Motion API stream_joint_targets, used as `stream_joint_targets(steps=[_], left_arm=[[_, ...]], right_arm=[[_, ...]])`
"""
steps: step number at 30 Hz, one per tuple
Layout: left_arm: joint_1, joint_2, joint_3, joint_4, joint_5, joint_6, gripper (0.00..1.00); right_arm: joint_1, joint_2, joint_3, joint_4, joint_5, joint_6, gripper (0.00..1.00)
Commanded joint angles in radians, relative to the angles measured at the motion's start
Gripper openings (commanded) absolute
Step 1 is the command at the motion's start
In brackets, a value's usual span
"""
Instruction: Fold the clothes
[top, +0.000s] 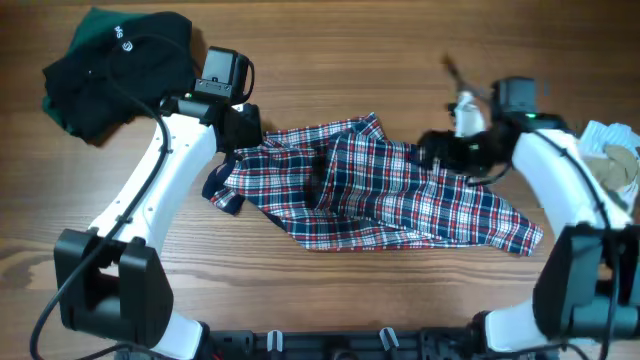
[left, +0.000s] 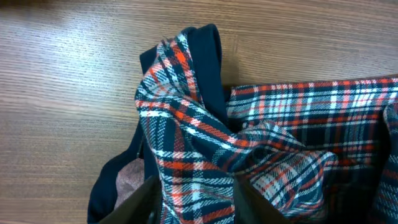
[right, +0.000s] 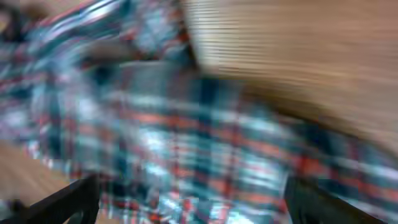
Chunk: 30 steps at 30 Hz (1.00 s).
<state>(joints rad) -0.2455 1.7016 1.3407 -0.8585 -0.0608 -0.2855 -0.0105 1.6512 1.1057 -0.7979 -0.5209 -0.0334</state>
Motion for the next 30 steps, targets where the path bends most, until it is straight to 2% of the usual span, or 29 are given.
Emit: stream_joint_targets(steps=[1,4,5,9,13,19,23,27,30], left_arm=[[0.006,0.009,0.013,0.023,0.011,0.018,0.45],[0.006,0.009,0.012,0.047,0.010,0.016,0.46],[0.011,0.009,0.013,0.050,0.002,0.006,0.48],[0.047,0.009,0.013,0.040,-0.084,-0.064,0.49],[0.132,0.009,0.013,0.031,-0.082,-0.090,0.57],[0.241,0.009,0.013,0.019,-0.068,-0.097,0.58],[0.248,0.009,0.012,0.017,-0.067,-0.097,0.60],[0.248,0.009,0.012,0.021,-0.062,-0.097,0.62],[0.248,0.009,0.013,0.016,-0.060,-0.097,0.63]], right_arm=[[0.175,-0.125,-0.003,0.018,0.071,-0.079,0.95],[0.383,-0.156,-0.003,0.048,0.317,-0.040,0.95],[0.502,-0.151,-0.003,0.064,0.448,-0.008,0.96],[0.652,-0.117,-0.004,0.081,0.641,0.071,0.99],[0.679,-0.060,-0.004,0.117,0.634,0.115,0.99],[0.755,0.001,-0.003,0.162,0.690,0.158,0.99],[0.815,0.002,-0.003,0.166,0.677,0.249,0.99],[0.900,0.027,-0.003,0.216,0.678,0.272,1.00],[0.932,0.084,-0.003,0.233,0.739,0.323,1.00]])
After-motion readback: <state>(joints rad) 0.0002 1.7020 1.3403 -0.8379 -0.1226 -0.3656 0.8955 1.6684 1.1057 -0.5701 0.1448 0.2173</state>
